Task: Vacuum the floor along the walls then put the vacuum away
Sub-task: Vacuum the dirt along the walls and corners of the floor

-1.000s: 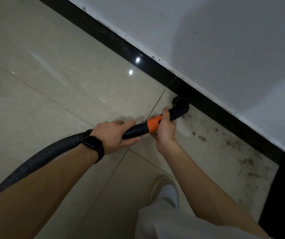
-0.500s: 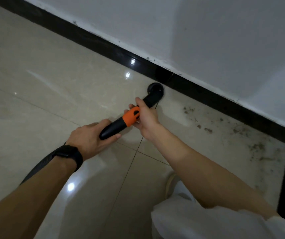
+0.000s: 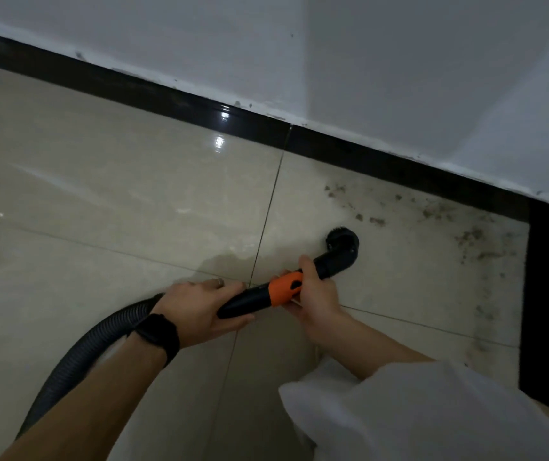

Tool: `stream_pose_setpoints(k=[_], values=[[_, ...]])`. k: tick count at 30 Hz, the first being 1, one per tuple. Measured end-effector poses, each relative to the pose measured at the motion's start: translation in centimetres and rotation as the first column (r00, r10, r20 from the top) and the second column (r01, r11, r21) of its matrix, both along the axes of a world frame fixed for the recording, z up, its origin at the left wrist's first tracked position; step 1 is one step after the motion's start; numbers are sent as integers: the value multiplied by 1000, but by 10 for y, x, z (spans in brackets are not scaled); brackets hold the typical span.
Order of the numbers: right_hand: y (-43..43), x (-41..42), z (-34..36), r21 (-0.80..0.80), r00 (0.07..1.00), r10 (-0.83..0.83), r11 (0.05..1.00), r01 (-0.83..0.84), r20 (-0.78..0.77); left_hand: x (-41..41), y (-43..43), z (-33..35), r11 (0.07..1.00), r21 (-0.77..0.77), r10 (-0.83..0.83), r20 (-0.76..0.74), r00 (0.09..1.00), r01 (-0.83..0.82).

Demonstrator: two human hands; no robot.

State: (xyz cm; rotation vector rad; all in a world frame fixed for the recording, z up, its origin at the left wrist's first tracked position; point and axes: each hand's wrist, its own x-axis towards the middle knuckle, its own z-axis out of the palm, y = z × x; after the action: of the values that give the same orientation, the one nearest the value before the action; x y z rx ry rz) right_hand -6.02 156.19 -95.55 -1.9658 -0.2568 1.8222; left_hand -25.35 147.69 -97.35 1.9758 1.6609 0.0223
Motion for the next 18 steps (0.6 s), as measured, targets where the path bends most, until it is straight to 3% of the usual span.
stream_pose_setpoints(k=[3,18], values=[[4,15,-1,14,999,-35,999,35,14,16,6,-4,999,34,-23,-9,1000,24],[33,-6,-12,98,994,109,989,-107,-12,10,16,-3,987,74,139,37,990,-142]])
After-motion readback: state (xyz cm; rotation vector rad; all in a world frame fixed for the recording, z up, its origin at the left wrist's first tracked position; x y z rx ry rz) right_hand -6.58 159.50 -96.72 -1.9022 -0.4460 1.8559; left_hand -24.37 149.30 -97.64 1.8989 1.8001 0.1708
